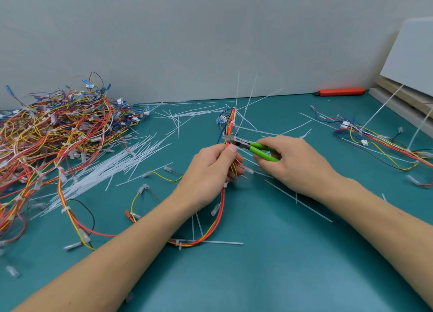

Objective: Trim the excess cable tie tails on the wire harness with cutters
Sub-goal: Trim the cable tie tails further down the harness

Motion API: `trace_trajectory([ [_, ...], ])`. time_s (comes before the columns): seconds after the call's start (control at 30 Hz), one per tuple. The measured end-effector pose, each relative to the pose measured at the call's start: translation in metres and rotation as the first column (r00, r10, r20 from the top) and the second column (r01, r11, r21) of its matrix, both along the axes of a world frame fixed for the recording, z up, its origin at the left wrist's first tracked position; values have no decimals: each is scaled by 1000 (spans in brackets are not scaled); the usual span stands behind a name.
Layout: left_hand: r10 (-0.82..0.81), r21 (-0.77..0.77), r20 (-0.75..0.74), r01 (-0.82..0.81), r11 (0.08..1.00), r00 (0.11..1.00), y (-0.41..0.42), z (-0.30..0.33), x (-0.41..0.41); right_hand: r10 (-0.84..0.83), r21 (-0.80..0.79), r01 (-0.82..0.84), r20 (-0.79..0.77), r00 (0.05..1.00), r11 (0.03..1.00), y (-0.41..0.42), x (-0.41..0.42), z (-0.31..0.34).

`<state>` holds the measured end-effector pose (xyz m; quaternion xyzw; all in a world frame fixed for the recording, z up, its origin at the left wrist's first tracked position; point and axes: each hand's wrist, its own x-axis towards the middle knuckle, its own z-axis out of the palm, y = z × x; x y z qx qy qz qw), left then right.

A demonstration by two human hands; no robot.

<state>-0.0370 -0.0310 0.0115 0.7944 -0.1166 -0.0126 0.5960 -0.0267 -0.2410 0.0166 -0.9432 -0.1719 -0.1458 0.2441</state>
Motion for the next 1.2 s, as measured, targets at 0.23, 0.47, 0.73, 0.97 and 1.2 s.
trace_trajectory([
  [0.23,128,-13,33,-128,992,991,0,3,-5,-60,61,58,37,998,996,6,-5,-2],
  [0.47,220,-27,113,-219,975,969,10,8,-4,-138,51,135,51,989,990,16,-15,-5],
  [0.73,244,-5,144,-246,969,959,12,4,1,-148,32,148,11,989,988,18,-14,-8],
  [0.97,243,-4,159,-246,969,957,12,3,2,-144,35,145,-23,989,989,17,-14,-11],
  [1.2,246,-8,171,-248,969,954,12,3,3,-190,27,191,-13,982,981,18,-14,-10],
])
